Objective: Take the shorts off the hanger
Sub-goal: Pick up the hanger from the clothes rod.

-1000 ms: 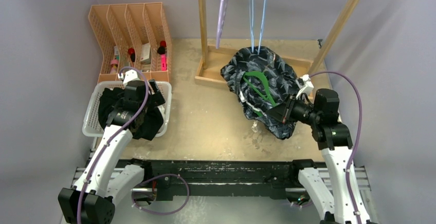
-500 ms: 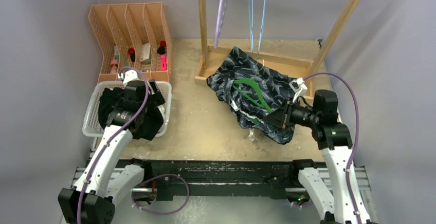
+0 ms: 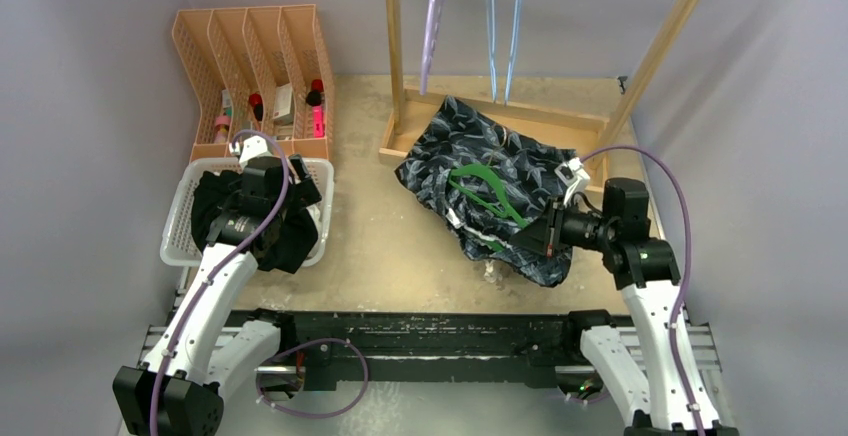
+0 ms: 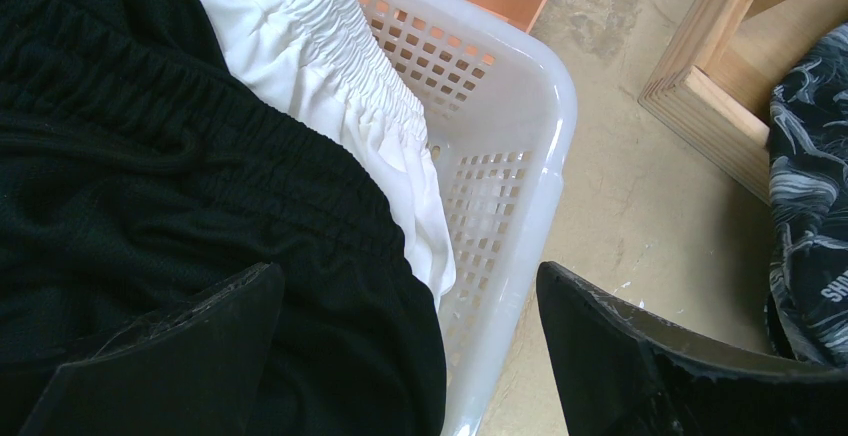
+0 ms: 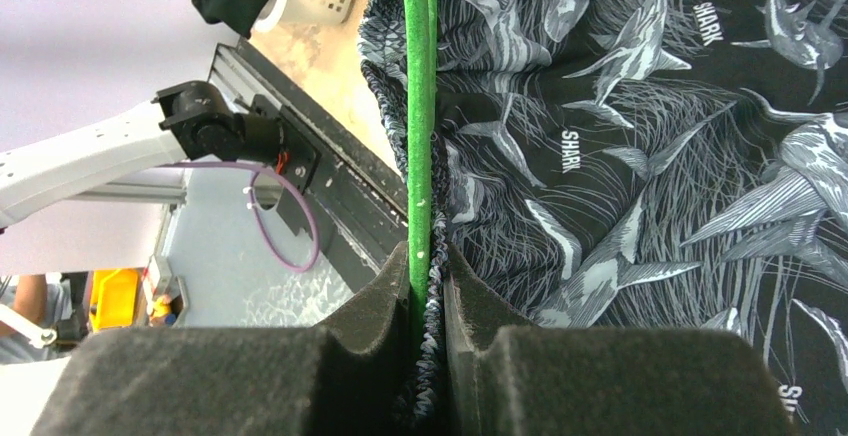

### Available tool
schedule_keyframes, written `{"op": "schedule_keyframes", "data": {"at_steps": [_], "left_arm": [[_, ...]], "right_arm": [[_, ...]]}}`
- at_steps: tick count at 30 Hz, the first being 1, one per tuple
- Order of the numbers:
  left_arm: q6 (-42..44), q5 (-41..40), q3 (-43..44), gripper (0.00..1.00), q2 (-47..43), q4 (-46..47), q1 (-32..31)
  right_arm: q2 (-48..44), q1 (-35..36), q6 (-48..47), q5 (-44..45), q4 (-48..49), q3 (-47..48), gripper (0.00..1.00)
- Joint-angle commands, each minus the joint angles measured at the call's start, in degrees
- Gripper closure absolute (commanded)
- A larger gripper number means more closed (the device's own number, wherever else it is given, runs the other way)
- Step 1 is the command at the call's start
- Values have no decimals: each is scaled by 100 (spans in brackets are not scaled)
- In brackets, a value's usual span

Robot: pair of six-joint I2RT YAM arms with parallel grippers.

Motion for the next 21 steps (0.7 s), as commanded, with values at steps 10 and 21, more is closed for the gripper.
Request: {"op": "schedule_keyframes", "data": {"at_steps": [10,21], "left_arm": [[17,-46,70,4,-83,88,0],[-14,-103,61,4,-149,69,-5]], "right_arm": [[497,1787,745,1061,741,402,100],[668,2967,1035,1191,1244,1503,100]]}}
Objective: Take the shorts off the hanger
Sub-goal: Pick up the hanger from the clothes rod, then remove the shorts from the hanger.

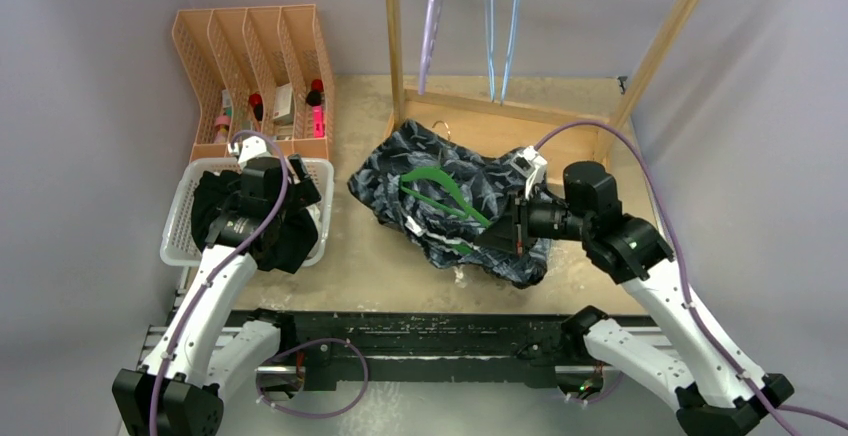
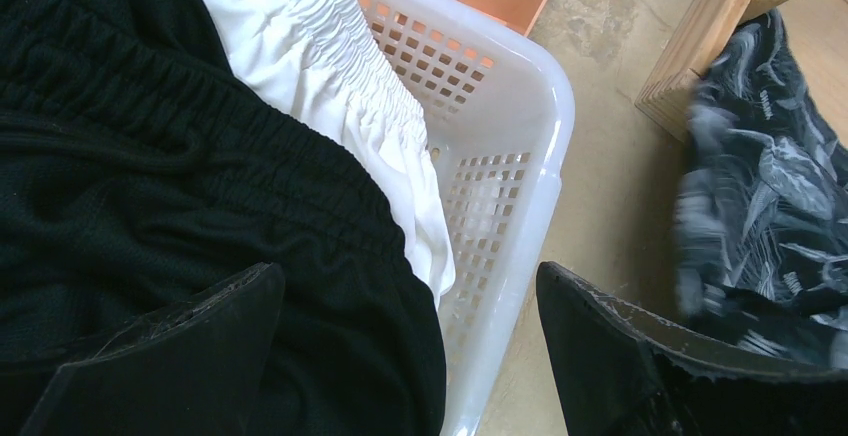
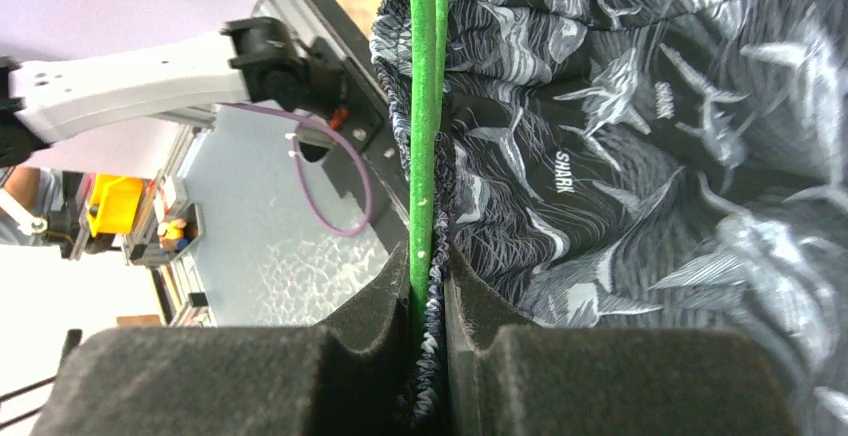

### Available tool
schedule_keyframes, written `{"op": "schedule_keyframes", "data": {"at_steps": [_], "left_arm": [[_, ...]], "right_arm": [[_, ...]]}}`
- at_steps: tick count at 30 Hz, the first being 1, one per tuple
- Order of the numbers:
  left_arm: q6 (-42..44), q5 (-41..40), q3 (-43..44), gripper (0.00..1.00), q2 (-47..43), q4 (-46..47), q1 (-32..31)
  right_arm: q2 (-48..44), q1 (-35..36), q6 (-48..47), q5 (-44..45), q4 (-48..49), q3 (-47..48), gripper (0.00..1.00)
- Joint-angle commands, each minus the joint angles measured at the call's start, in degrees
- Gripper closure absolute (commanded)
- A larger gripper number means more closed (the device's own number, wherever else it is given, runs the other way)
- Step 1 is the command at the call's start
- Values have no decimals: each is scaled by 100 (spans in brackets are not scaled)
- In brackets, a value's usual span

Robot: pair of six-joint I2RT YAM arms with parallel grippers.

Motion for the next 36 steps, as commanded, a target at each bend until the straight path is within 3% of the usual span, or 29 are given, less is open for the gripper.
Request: {"op": "schedule_keyframes", "data": {"at_steps": [1,6,10,12,15,17,19,23,25,31,36], "left_arm": [[-19,-99,59,4,-106,72,-6],[-688,-21,56,6,-303,-260,-9],[-1252,230,123,7,-738,-603,-9],[-1118,18,414,7,-795,-998,-9],[-1005,-727,1117,7,-541,-1921,-9],[-910,-818,1508,7,-384,-2250,-8],[-744,-219,1569,7,-381,-2036,-8],[-632,2705,1072,14,162,-1048,-13],[-846,3483,839,14,444,-631,-209],[-1306,3373,815,17,439,108,-1087],[-1451,2394,689,24,712,-42,-1871]], "right_arm": [[-10,334,46,-133,595,838,100],[273,372,-150,126,459,912,100],[575,478,-152,1116,336,379,100],[764,561,-139,1768,326,136,100],[1150,777,-158,2121,349,-55,100],[1127,988,-106,2205,514,-33,100],[1054,1148,-61,2072,804,-13,100],[1147,1436,41,1996,1087,-54,100],[1265,1593,77,2176,1002,-57,100],[1384,1849,353,2353,1148,-56,100],[1216,1882,585,2382,1278,-24,100]]}}
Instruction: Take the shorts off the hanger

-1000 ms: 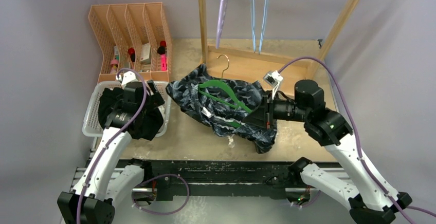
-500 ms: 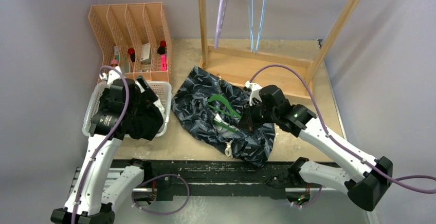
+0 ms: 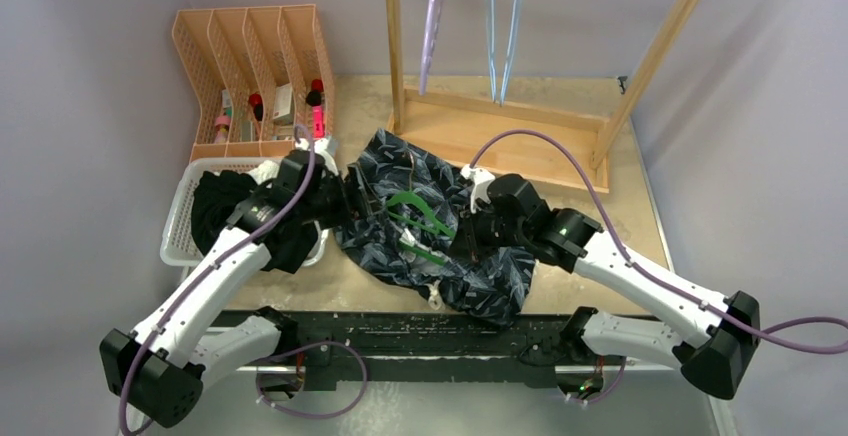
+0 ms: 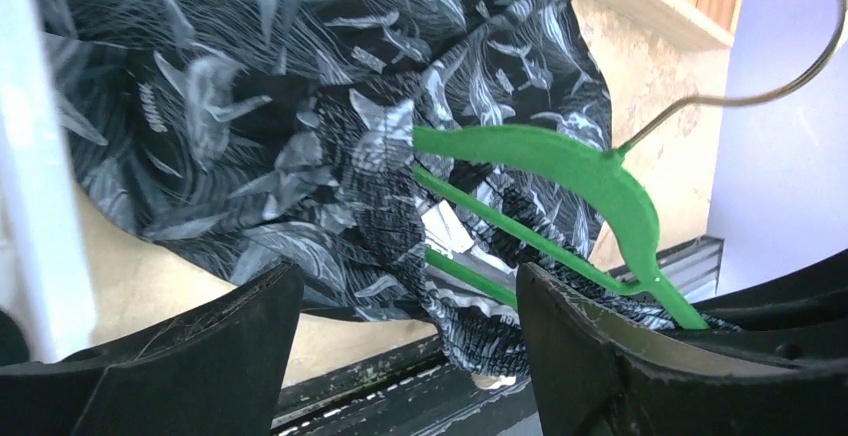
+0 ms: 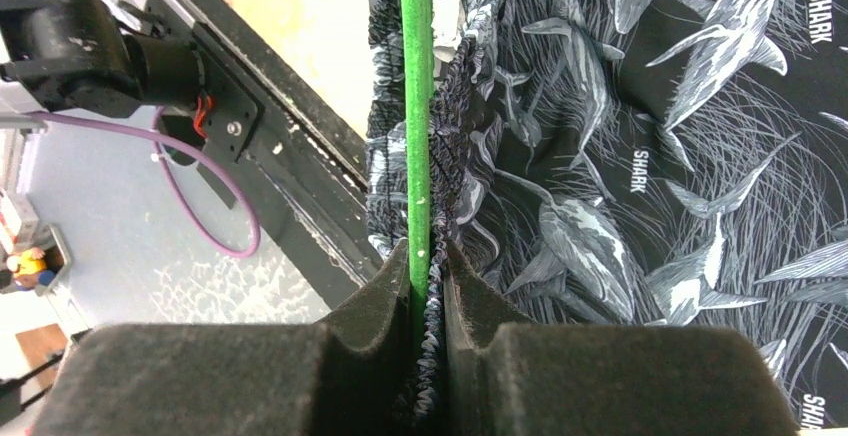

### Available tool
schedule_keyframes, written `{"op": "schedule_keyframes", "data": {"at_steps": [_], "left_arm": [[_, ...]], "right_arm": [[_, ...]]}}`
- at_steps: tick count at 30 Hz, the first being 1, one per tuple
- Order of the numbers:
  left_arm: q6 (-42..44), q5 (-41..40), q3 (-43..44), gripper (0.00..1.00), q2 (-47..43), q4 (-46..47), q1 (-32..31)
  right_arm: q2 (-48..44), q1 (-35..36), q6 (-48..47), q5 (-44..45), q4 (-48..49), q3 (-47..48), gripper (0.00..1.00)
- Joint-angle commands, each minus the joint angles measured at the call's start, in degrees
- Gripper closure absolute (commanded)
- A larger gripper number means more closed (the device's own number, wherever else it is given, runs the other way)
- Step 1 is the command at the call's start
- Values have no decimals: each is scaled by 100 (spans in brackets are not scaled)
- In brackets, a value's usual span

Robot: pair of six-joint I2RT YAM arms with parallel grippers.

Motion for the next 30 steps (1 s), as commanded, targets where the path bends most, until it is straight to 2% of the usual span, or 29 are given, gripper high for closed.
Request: {"op": "schedule_keyframes", "data": {"at_steps": [1,2,5,8,10,13,18,23,30], "left_arm": [[-320,-636,-74,24,215,388,-674],[-357,-885,-82,26,366,332,-850],[-561,-1843,155,39,861,3,-1462],[-692,-2766,266,41,841,232,-2208],[-775,-2927,225,44,826,419,-2250],[-854,-3331,416,55,969,166,-2249],[-810,-3648,634,63,994,-157,-2246],[-793,-4092,658,78,781,-452,-2249],[-692,-4281,726,80,910,-690,-2243]], "right_arm": [[-299,35,313,26,594,176,100],[-360,34,359,-56,676,150,100],[-532,49,468,-281,897,39,100],[-651,60,601,-314,967,-4,100],[-713,82,656,-416,1021,-65,100],[-841,110,745,-321,876,-145,100],[-1080,114,863,2,662,-456,100],[-1041,115,868,-121,583,-587,100],[-1279,115,849,-215,718,-596,100]]}}
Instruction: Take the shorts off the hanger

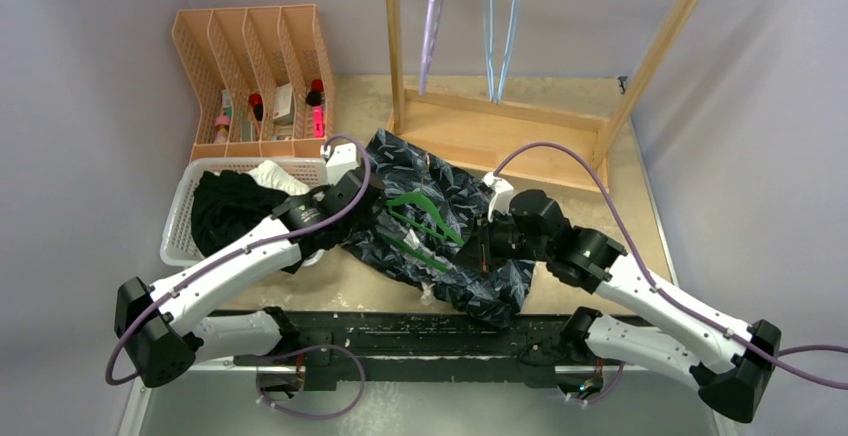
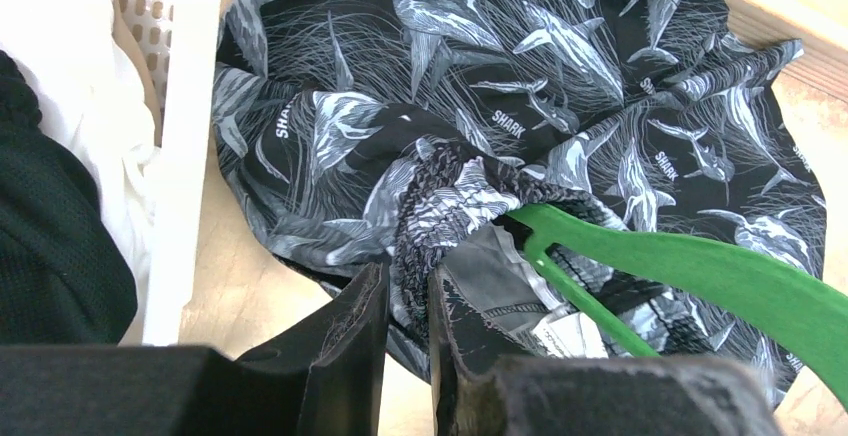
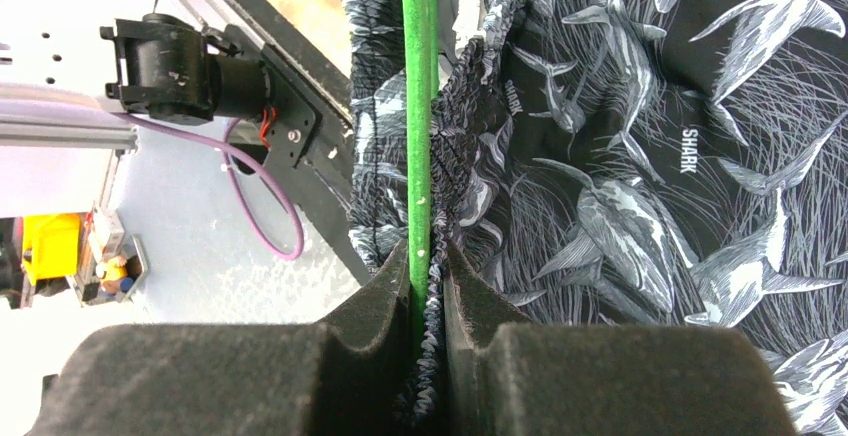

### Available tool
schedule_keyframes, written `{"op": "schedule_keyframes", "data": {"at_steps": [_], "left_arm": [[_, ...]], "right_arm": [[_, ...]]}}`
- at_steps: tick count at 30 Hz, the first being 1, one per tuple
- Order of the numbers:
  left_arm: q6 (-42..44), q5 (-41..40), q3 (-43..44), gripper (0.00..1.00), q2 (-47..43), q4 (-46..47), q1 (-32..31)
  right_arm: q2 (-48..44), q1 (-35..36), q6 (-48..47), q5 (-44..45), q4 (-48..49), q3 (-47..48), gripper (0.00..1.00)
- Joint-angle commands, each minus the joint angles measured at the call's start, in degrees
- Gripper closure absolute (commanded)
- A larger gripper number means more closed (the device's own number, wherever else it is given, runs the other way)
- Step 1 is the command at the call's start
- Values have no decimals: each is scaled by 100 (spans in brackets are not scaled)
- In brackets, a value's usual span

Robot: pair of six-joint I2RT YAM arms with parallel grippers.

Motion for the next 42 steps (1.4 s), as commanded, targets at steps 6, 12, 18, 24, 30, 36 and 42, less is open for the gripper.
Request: {"op": "schedule_keyframes", "data": {"at_steps": [6,12,18,24,30,36,42], "left_arm": [[266,235,218,76,194,247,-3],[281,-916,524,100,-82,-235,9],[269,-1411,892,100,146,-886,579],[319,-127,785,100,-7,-128,1620],[464,-286,941,100,287,-396,1713],[839,-808,1733,100,534,-869,1910],[1089,-1150,2203,100,660,-822,1928]], "right_arm": [[-279,36,19,-482,471,43,100],[-420,35,-132,-234,-161,79,100],[-793,36,-144,-205,-510,45,100],[-1697,36,118,-332,-251,-159,100],[-2149,36,191,-173,-606,-73,100],[-2634,31,258,-383,-586,-50,100],[-2373,31,96,-893,-561,-115,100]]}}
